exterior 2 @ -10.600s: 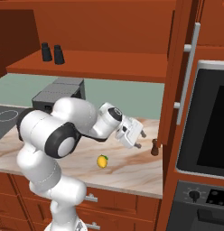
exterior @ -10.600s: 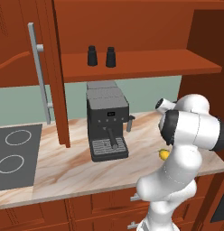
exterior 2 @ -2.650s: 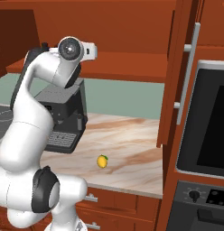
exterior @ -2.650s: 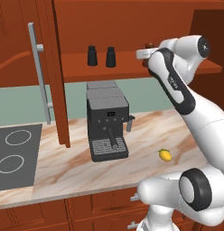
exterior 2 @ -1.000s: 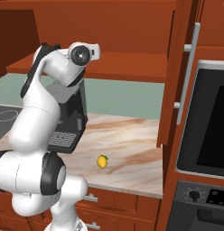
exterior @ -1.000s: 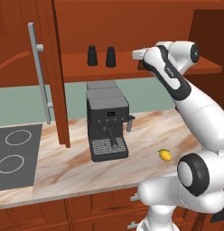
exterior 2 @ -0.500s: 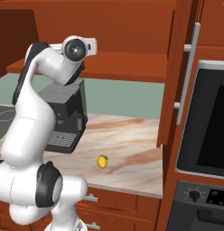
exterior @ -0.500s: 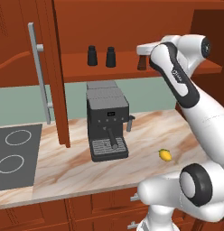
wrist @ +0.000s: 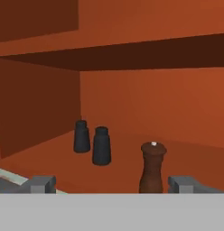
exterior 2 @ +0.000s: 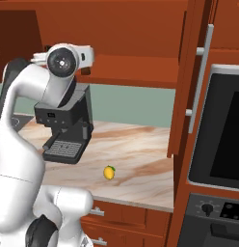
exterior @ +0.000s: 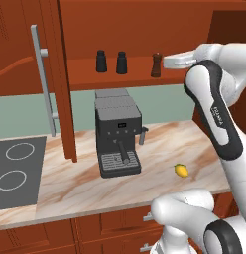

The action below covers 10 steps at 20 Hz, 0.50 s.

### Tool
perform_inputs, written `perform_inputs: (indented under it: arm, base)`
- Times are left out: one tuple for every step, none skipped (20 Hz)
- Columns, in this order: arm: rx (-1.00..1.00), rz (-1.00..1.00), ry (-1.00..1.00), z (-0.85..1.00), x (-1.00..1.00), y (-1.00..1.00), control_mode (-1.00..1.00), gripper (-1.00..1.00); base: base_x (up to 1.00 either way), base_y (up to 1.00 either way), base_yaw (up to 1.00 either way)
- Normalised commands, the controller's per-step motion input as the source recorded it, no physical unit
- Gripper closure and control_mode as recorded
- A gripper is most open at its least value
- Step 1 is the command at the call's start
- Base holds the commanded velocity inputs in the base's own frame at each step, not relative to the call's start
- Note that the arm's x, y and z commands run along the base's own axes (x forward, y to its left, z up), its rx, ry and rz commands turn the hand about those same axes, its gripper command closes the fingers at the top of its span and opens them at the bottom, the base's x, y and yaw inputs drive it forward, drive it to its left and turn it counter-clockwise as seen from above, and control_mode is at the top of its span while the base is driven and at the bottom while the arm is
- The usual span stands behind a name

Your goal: There are various items on the counter. Only move the condiments/shakers into the cabinet.

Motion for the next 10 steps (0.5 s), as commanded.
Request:
perform_inputs:
  arm:
    - [-0.02, 0.00, 0.00, 0.00, -1.00, 0.00, -1.00, -1.00]
    - [-0.05, 0.00, 0.00, 0.00, -1.00, 0.00, -1.00, -1.00]
    - [-0.05, 0.00, 0.05, 0.00, -1.00, 0.00, -1.00, -1.00]
    - [-0.06, 0.00, 0.11, 0.00, -1.00, 0.00, -1.00, -1.00]
    - [-0.06, 0.00, 0.13, 0.00, -1.00, 0.00, -1.00, -1.00]
    - [-0.07, 0.00, 0.15, 0.00, -1.00, 0.00, -1.00, -1.00]
    - [-0.08, 0.00, 0.18, 0.00, -1.00, 0.00, -1.00, -1.00]
    - [-0.09, 0.00, 0.23, -0.02, -0.91, 0.00, -1.00, -1.00]
    - [-0.11, 0.00, 0.26, -0.11, -0.80, 0.00, -1.00, -1.00]
    - [-0.12, 0.00, 0.30, -0.18, -0.68, 0.00, -1.00, -1.00]
  base:
    - [0.00, 0.00, 0.00]
    - [0.00, 0.00, 0.00]
    - [0.00, 0.00, 0.00]
    - [0.00, 0.00, 0.00]
    - [0.00, 0.00, 0.00]
    - [0.00, 0.00, 0.00]
    - [0.00, 0.00, 0.00]
    - [0.00, 0.00, 0.00]
    - [0.00, 0.00, 0.00]
    - [0.00, 0.00, 0.00]
